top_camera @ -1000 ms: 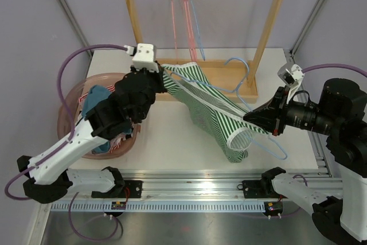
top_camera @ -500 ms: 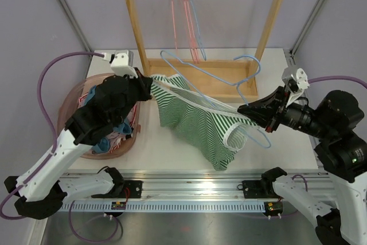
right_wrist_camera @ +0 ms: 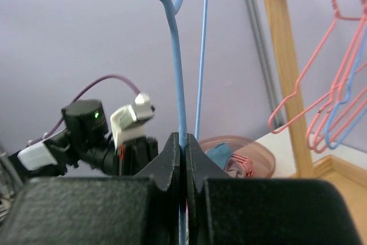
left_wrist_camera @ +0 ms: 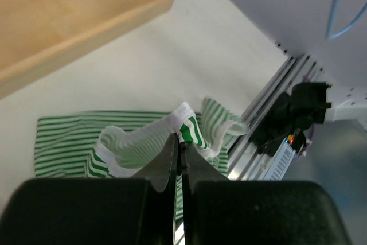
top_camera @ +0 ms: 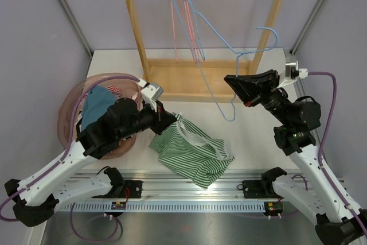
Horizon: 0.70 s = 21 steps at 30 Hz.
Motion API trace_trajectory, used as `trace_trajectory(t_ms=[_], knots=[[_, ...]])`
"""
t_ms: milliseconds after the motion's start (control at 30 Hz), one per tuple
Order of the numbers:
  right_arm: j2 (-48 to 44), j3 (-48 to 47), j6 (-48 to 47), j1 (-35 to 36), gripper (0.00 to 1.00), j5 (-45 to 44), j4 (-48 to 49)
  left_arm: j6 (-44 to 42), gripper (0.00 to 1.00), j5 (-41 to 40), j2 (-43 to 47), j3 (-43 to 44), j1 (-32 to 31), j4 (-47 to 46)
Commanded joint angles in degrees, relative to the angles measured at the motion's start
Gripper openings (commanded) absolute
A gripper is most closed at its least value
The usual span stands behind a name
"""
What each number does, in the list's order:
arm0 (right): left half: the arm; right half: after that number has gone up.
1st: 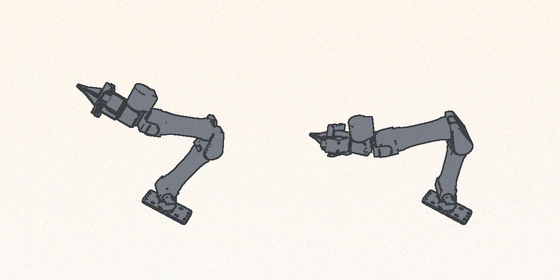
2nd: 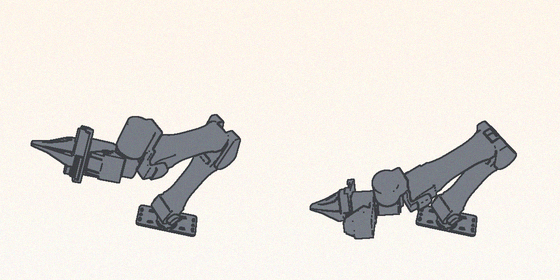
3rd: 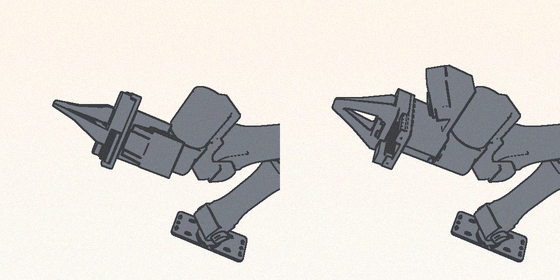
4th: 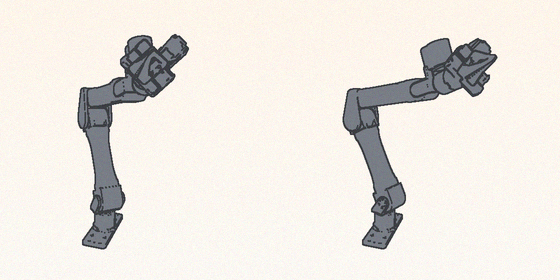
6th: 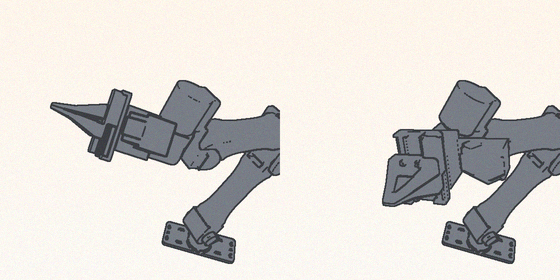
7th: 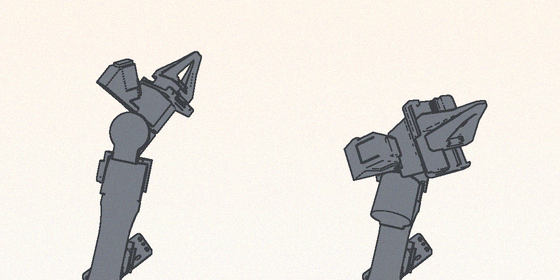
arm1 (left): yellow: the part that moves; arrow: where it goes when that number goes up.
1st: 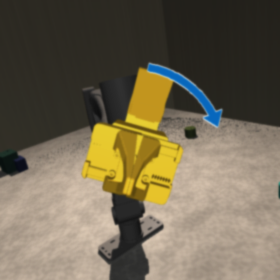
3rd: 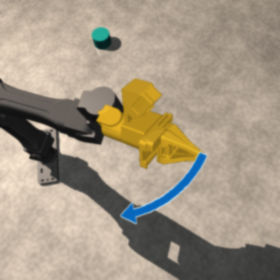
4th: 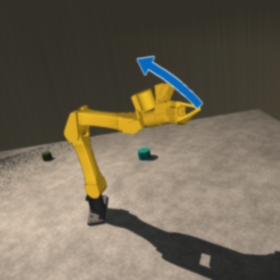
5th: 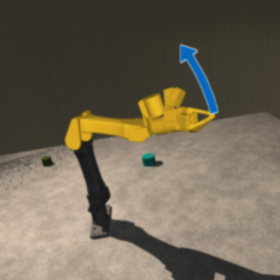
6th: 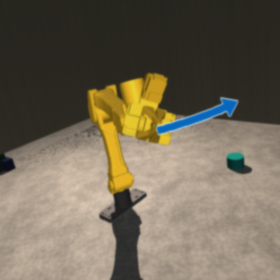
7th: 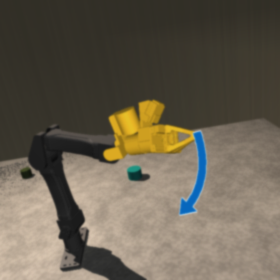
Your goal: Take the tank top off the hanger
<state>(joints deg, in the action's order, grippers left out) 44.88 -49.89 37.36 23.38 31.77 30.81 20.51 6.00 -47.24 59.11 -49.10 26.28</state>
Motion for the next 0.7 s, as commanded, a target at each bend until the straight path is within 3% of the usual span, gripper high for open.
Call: trace_trajectory(t_ms=[0,33,133,233,333,433,467,533,667], knots=[[-2.68,-3.00,-3.38,0.35,0.00,-9.52,5.91,-0.39,0.00,-8.83,-0.83,-0.40,-3.54,3.49],[-2.96,-5.11,-5.79,0.35,0.00,-11.88,-8.60,0.92,0.00,-11.51,-1.27,-0.31,-3.63,4.82],[-2.96,-11.80,-14.23,0.44,0.00,-24.52,-28.27,3.56,0.00,-20.92,-2.06,1.00,-3.54,9.83],[-2.44,-14.53,-18.55,0.35,0.00,-30.87,-39.20,5.15,0.00,-26.90,-3.46,3.20,-3.54,14.22],[1.16,-20.04,-20.14,0.35,0.00,-35.36,-48.08,5.68,0.15,-30.16,-6.19,5.92,-3.54,17.22],[6.96,-24.98,-20.93,0.35,0.00,-35.20,-55.30,5.59,0.38,-30.52,-7.69,8.38,-3.54,18.01],[8.45,-28.21,-21.54,0.35,0.00,-34.59,-56.55,5.42,0.51,-30.35,-7.86,8.82,-3.54,18.27],[13.55,-34.27,-22.24,0.36,0.00,-34.41,-59.79,4.80,0.67,-30.08,-7.78,10.75,-3.54,18.63],[23.30,-46.13,-24.35,0.44,0.00,-35.02,-64.55,3.40,0.87,-30.52,-6.90,13.66,-3.54,22.04]])
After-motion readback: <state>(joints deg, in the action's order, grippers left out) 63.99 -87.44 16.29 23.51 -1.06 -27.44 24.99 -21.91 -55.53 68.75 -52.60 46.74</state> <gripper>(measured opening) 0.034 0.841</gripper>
